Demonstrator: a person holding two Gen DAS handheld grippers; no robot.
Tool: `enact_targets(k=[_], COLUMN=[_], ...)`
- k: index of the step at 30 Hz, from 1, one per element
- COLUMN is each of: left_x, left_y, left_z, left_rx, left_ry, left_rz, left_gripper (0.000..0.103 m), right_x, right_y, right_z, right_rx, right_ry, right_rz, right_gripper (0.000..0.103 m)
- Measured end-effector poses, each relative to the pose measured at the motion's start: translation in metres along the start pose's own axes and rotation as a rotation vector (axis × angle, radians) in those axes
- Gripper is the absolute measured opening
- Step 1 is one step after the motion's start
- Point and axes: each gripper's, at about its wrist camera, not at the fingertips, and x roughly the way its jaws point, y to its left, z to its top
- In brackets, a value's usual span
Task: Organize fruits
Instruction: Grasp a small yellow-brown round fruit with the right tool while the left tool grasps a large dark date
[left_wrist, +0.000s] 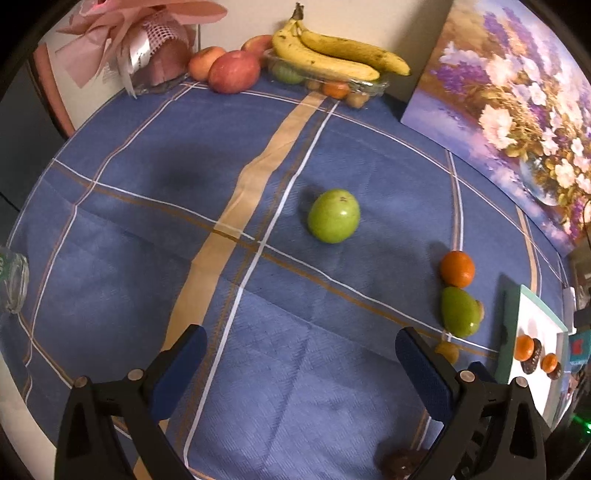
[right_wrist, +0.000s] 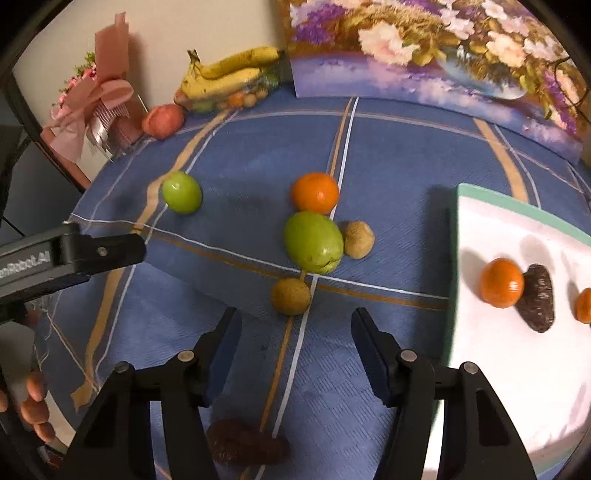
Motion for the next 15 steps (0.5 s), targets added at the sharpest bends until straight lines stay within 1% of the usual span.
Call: enact_targets(k=[2, 5, 7, 10, 12, 14, 15], left_x=[0.003, 0.009, 0.012, 0.016, 0.017, 0.018, 0.018], left_y=[0.003, 0.005, 0.007, 0.008, 0.008, 0.007, 0.006], left_z=[0.002, 0.002, 0.002, 0.004, 0.004, 0.004, 0.003], left_rx=[-0.006, -0.016, -0.019, -0.021, -0.021, -0.019, -0.016], left_ry=[0.006, 0.019, 0.029, 0.036, 0.038, 0.039, 0.039], left_rz=[0.002, -0.001, 0.001, 0.003, 0.007, 0.011, 0.013], left_gripper=[0.103, 0.103, 0.103, 0.103, 0.103, 0.103, 0.103], right_x=[0.008, 0.017, 0.021, 0.026, 0.026, 0.027, 0.027], right_y=[0.000, 0.001, 0.002, 0.005, 0.007, 0.008, 0.009], right_z=[0.001, 0.003, 0.004, 0.006, 0.009, 0.009, 0.009], right_rx=[0.001, 0.008, 0.006, -0.008, -0.011, -0.012, -0.013], right_ry=[0.011, 0.020, 0.026, 0.021, 0.015, 0.016, 0.017], right_rz=[-0.002, -0.002, 0.000, -0.012, -0.010, -0.007, -0.011], right_gripper=[0.053, 0.052, 0.048, 0.046, 0.036, 0.035, 0.032])
